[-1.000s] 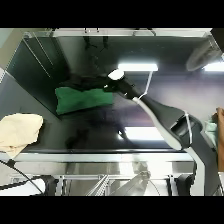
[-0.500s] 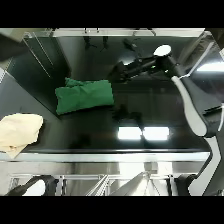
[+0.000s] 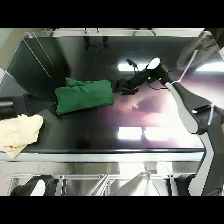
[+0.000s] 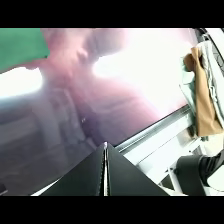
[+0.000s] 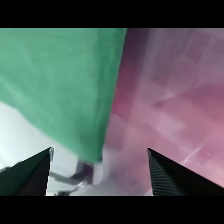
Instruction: Fold the shirts.
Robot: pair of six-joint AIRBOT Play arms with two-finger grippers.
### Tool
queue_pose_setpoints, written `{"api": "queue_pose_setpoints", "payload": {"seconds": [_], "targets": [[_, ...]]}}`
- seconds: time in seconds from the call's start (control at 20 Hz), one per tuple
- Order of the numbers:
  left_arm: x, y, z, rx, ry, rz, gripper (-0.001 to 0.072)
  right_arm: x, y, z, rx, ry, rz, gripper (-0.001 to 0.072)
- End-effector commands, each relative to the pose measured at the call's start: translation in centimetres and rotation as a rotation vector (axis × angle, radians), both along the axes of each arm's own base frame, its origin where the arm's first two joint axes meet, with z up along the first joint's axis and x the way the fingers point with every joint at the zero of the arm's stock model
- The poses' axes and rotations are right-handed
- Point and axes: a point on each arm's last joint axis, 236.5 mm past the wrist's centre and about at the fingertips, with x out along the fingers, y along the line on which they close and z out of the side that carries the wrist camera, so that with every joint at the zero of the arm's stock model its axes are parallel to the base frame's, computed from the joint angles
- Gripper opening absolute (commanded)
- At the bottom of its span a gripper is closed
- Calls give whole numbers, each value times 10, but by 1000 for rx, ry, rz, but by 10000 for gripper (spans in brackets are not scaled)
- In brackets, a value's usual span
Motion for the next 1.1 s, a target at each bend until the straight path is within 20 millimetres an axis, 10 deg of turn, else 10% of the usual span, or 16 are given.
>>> {"api": "queue_pose_setpoints", "payload": {"seconds": [0.0, 0.3, 0.45, 0.7, 0.85, 1.05], "targets": [[-8, -2, -12, 4, 11, -2, 18, -3, 35, -24, 52, 22, -25, 666], [-8, -2, -12, 8, 4, -7, 18, 0, 88, -9, 183, -27, -62, 483], [-10, -3, -12, 7, 8, -15, 19, 3, 103, 17, 310, -13, -91, 14], [-17, -5, -14, 7, 25, -45, 19, -4, 93, 62, 355, 28, -75, 14], [-16, -5, -14, 9, 19, -44, 19, 8, 37, 112, 269, -35, -100, 12], [-10, -3, -13, 21, -17, -33, 19, 50, -181, 191, -135, -245, -466, 12]]}}
